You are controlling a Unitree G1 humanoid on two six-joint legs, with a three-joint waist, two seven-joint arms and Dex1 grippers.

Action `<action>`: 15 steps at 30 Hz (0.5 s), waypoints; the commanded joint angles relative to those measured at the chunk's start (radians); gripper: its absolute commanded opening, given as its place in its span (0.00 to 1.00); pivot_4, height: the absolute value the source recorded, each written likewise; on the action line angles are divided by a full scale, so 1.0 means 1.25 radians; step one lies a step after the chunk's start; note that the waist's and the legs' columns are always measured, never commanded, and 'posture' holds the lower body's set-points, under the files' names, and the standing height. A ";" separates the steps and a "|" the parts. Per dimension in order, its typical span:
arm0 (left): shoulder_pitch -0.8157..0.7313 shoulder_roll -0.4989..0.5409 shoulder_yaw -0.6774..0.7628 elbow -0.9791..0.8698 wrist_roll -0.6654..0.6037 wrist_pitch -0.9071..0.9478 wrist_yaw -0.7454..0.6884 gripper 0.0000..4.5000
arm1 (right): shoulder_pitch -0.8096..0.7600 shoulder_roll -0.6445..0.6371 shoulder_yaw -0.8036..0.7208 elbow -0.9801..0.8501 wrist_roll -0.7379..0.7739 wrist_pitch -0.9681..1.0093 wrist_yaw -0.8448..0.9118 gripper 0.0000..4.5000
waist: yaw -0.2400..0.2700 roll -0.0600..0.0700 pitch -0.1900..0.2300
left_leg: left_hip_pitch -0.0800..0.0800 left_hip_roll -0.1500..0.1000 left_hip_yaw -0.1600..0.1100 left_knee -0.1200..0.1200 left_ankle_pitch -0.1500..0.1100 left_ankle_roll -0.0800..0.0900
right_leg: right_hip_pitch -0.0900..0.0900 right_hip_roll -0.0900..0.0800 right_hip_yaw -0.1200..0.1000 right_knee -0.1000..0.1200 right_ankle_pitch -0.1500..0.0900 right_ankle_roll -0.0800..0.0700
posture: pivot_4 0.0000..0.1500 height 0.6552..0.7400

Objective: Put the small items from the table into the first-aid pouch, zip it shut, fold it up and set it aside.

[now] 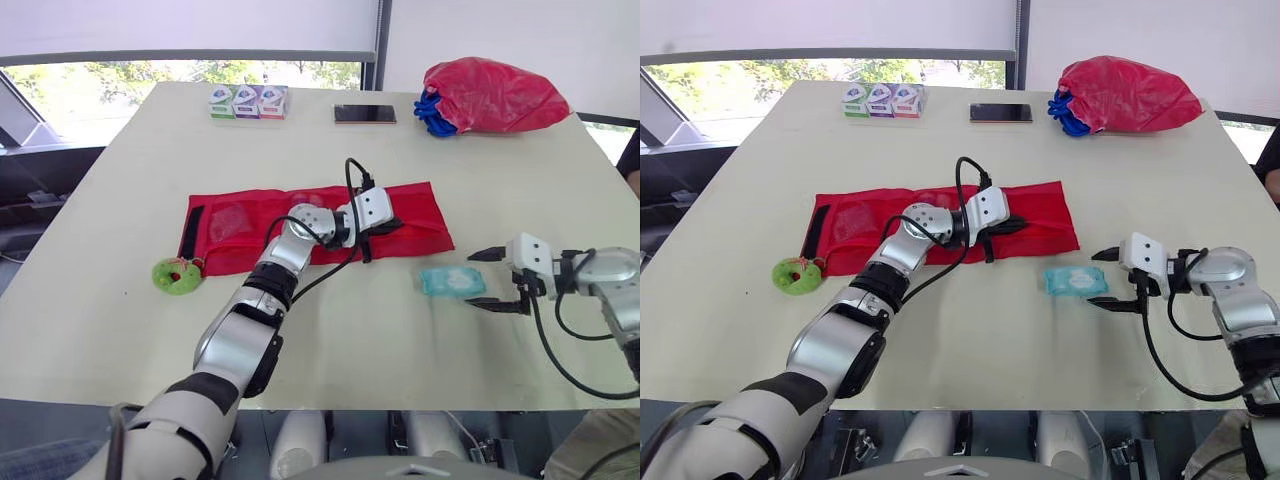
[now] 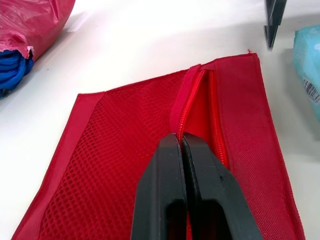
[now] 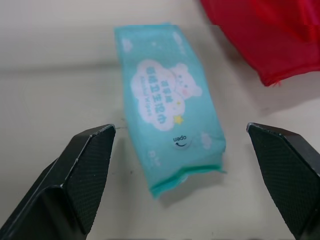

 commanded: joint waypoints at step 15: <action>0.005 -0.025 0.008 -0.053 -0.021 0.019 0.020 0.00 | 0.123 0.023 -0.138 -0.319 0.149 0.267 -0.162 0.05 | -0.001 0.000 0.000 | 0.000 0.000 0.000 0.000 0.000 0.000 | 0.000 0.000 0.000 0.001 0.000 0.000 | 1.00 1.00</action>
